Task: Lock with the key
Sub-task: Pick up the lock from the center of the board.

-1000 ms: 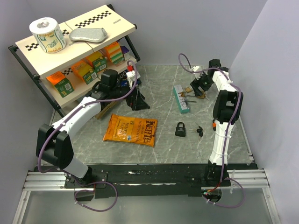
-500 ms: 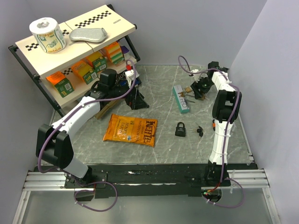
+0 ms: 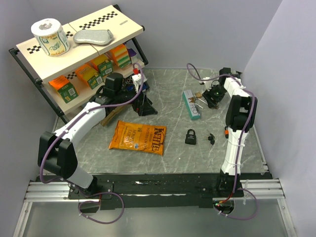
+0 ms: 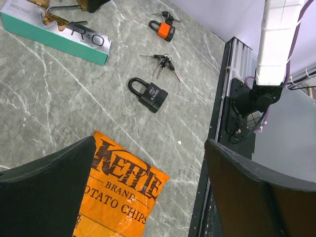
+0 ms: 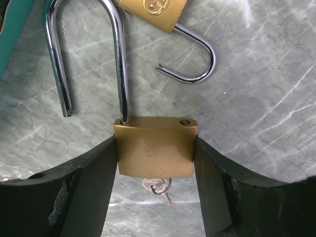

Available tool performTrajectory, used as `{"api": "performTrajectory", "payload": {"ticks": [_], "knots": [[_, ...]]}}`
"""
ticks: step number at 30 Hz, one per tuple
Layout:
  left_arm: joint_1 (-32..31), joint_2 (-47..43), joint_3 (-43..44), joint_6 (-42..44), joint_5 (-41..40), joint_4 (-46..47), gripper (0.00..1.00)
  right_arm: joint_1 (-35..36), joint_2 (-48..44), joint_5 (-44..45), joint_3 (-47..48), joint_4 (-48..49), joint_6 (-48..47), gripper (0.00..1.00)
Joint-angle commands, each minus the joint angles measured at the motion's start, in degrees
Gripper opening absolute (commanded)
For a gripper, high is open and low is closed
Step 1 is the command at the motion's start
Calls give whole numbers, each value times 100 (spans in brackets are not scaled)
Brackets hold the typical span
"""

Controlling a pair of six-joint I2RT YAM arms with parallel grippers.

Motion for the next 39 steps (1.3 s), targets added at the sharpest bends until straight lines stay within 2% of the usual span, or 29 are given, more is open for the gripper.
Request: {"api": "performTrajectory", "payload": {"ticks": [1,9,13,16,20,23,24,26,27,29,30,33,39], "knots": [[26,-276,46,-50,163,248,96,-53,-367,404,-341,-546,-190,66],[26,-293,11,-121,181,301,96,-97,-911,307,-1273,-379,-216,66],[26,-302,2,-164,163,327,96,-150,-1079,325,-1643,-203,-181,89],[26,-302,2,-200,181,327,96,-149,-1026,264,-1618,-273,-172,88],[26,-293,2,-244,154,362,96,-176,-868,220,-1424,-317,-146,77],[26,-285,-7,-270,146,362,96,-176,-824,263,-1292,-282,-85,60],[26,-293,-7,-287,128,371,96,-185,-833,299,-1283,-230,-49,50],[26,-293,-16,-314,32,379,96,-228,-850,273,-1187,-255,30,43],[35,-302,-24,-366,-21,388,96,-281,-859,229,-1126,-334,74,36],[26,-293,-16,-367,-118,362,96,-430,-903,115,-933,-440,205,27],[26,-293,-16,-314,-127,336,96,-474,-947,88,-897,-475,232,16],[26,-241,10,-218,-153,301,96,-624,-1219,-61,-914,-440,258,2],[35,-118,195,-24,-109,151,96,-747,-1711,-517,-1011,-414,372,0]]}}
